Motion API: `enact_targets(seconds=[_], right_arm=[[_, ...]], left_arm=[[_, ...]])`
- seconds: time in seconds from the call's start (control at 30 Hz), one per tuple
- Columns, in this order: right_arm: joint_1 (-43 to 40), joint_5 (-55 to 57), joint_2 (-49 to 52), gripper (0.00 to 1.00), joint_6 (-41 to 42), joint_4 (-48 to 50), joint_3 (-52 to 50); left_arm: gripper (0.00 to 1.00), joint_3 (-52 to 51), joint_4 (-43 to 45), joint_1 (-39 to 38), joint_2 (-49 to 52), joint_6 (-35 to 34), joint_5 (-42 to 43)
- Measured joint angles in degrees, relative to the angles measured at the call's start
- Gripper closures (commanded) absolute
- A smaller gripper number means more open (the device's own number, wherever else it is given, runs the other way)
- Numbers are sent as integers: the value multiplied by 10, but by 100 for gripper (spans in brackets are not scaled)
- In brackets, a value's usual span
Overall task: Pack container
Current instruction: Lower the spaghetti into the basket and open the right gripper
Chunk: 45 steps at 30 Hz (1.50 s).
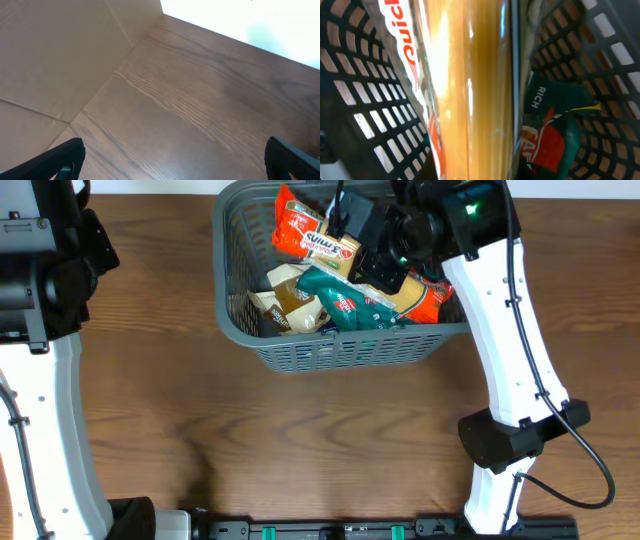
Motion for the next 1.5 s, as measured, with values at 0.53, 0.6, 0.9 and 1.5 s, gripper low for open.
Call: enact_targets(seconds=[0.53, 0.6, 0.9, 1.5], right_arm=[[34, -28, 0, 99, -73, -27, -104], [39, -30, 0, 99, -77, -22, -122], [44, -31, 0, 69, -81, 0, -151], [38, 22, -1, 1, 48, 60, -66]], left_arm=[[1, 0, 0, 0, 0, 0, 0], [1, 0, 0, 0, 0, 0, 0], [1, 0, 0, 0, 0, 0, 0], [1, 0, 0, 0, 0, 0, 0]])
